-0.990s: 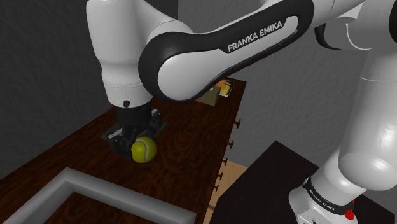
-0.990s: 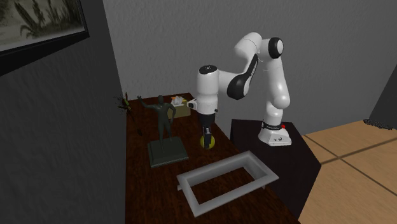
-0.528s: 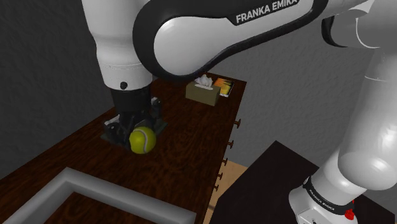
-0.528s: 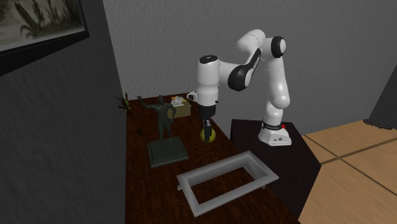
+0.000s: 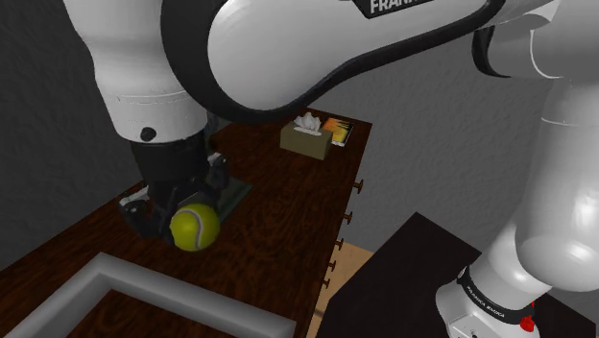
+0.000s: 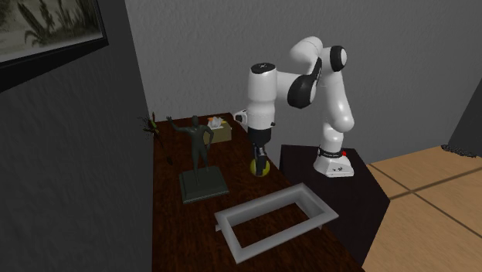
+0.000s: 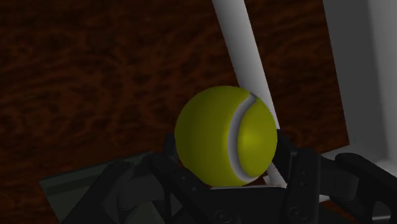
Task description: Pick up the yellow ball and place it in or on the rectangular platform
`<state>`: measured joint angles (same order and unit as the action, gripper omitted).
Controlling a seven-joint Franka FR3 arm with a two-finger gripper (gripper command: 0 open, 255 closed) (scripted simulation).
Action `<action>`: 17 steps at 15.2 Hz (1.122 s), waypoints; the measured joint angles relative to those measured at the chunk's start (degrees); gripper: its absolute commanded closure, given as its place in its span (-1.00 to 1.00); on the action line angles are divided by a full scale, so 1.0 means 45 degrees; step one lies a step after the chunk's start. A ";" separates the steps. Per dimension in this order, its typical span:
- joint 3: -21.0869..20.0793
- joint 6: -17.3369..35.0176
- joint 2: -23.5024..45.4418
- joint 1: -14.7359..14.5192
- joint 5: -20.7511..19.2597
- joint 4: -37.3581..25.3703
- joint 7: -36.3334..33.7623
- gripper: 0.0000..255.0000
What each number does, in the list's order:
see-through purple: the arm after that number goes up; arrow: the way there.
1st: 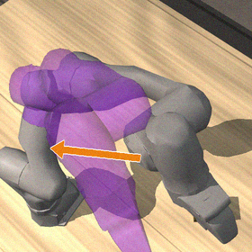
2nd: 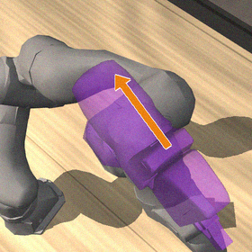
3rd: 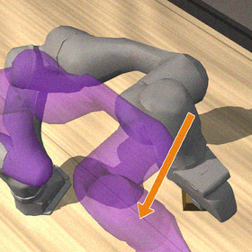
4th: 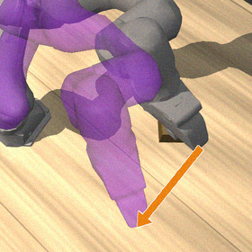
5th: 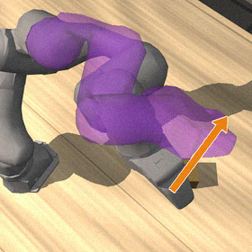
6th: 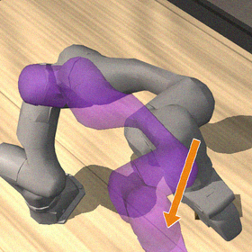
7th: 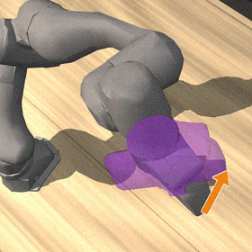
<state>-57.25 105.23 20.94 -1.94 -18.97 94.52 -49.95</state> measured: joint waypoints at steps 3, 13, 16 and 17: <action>0.0055 -0.0268 0.0528 -0.1134 -0.0406 -0.0569 -0.0994 1.00; 0.0527 -0.0270 0.1955 -0.3318 -0.1452 -0.1534 -0.2679 1.00; 0.0599 0.0127 0.2070 -0.3340 -0.1574 -0.1194 -0.2816 1.00; 0.0618 0.0279 0.2092 -0.3316 -0.1608 -0.1045 -0.2849 1.00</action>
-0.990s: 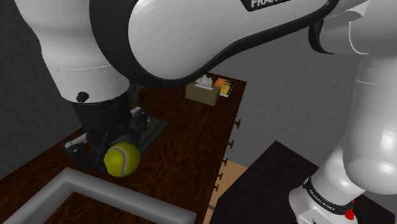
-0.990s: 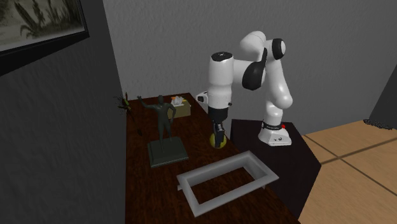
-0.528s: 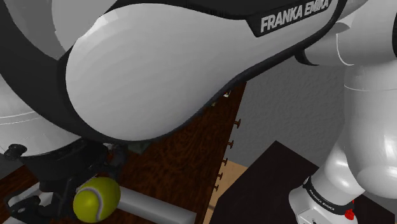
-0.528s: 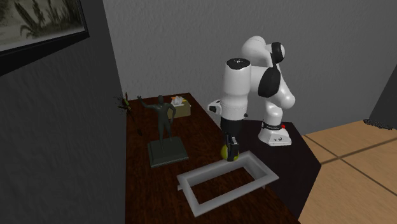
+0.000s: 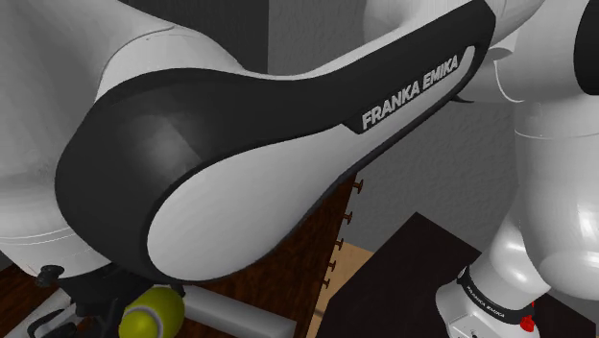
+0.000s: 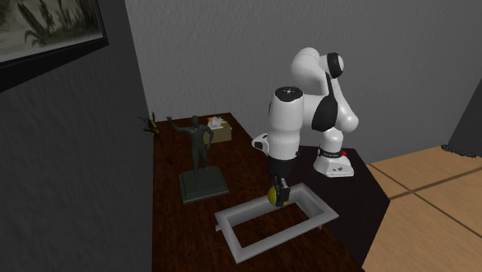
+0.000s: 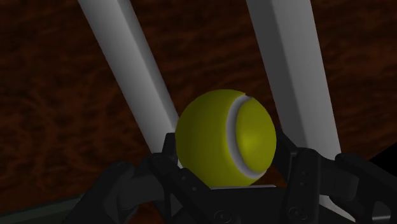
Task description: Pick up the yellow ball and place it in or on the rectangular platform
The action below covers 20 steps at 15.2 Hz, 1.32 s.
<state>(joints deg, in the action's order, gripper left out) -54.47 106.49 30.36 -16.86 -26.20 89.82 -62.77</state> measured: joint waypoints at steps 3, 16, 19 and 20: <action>0.0129 0.0414 0.0193 -0.0022 -0.0177 0.0284 -0.0092 1.00; 0.0194 0.0725 0.0286 -0.0014 -0.0285 0.0539 -0.0172 -1.00; 0.0141 0.0588 0.0201 0.0027 -0.0209 0.0462 -0.0118 -1.00; 0.0113 0.0272 0.0190 -0.0079 -0.0156 0.0118 -0.0084 -1.00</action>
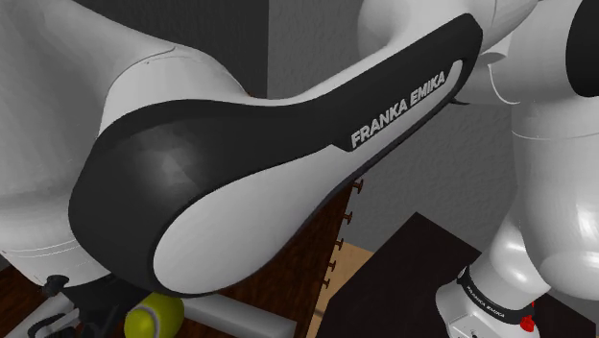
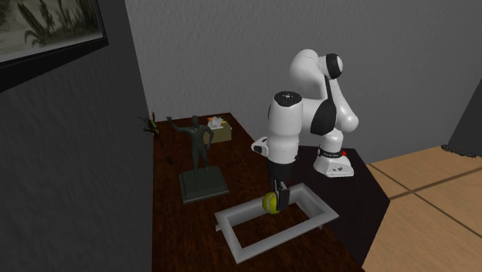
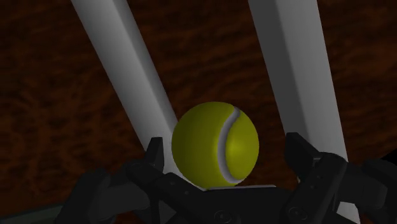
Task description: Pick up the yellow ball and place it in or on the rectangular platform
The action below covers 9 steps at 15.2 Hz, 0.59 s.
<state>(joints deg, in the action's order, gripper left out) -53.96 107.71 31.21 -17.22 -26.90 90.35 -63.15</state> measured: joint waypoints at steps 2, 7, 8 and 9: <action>-0.0132 -0.0641 -0.0190 -0.0029 0.0200 -0.0544 0.0150 -1.00; -0.0206 -0.0886 -0.0323 0.0024 0.0313 -0.0687 0.0231 -1.00; -0.0207 -0.0889 -0.0325 0.0026 0.0315 -0.0687 0.0232 -1.00; -0.0208 -0.0891 -0.0326 0.0026 0.0316 -0.0688 0.0232 -1.00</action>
